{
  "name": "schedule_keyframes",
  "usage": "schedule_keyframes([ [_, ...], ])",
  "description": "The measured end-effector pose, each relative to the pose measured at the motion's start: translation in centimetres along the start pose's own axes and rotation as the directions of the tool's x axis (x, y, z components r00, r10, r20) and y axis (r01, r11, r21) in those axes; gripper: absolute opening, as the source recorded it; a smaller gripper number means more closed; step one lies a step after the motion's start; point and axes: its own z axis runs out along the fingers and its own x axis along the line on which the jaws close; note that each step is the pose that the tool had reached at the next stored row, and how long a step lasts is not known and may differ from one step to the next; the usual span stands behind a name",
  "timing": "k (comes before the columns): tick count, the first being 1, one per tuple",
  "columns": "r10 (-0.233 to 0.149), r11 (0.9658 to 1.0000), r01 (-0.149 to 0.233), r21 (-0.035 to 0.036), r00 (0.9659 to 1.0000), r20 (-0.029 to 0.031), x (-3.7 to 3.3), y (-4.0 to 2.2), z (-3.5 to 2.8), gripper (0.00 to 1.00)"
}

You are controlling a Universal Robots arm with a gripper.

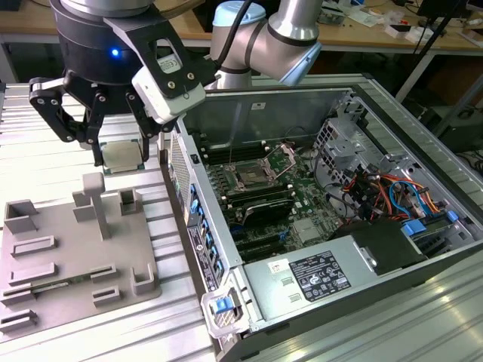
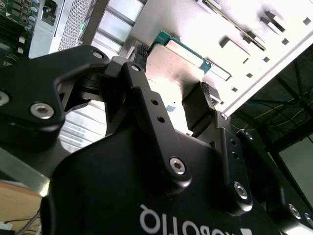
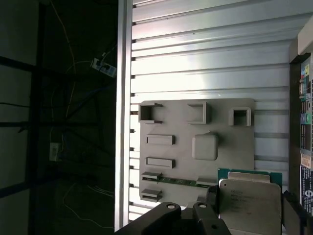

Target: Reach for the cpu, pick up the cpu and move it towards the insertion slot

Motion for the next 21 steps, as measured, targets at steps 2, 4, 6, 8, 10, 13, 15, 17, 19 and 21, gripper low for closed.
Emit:
schedule_keyframes([
  [2,0.000,1.0000,0.000,0.0000,1.0000,0.0000,-0.05,0.00,0.00,0.55],
  [4,0.000,1.0000,0.000,0.0000,1.0000,0.0000,-0.13,0.00,0.00,0.55],
  [6,0.000,1.0000,0.000,0.0000,1.0000,0.0000,-0.18,-0.01,0.00,0.55],
  [8,0.000,1.0000,0.000,0.0000,1.0000,0.0000,-0.23,-0.01,-0.01,0.55],
  [10,0.000,1.0000,0.000,0.0000,1.0000,0.0000,-0.27,-0.01,0.00,0.55],
  [13,0.000,1.0000,0.000,0.0000,1.0000,0.0000,-0.35,-0.01,-0.01,0.55],
  [15,0.000,1.0000,0.000,0.0000,1.0000,0.0000,-0.40,-0.02,-0.01,0.55],
  [17,0.000,1.0000,0.000,0.0000,1.0000,0.0001,-0.48,-0.02,-0.01,0.55],
  [19,0.000,1.0000,0.000,0.0000,1.0000,0.0000,-0.49,-0.02,-0.01,0.55],
  [21,0.000,1.0000,0.000,0.0000,1.0000,0.0000,-0.50,-0.02,-0.01,0.55],
])
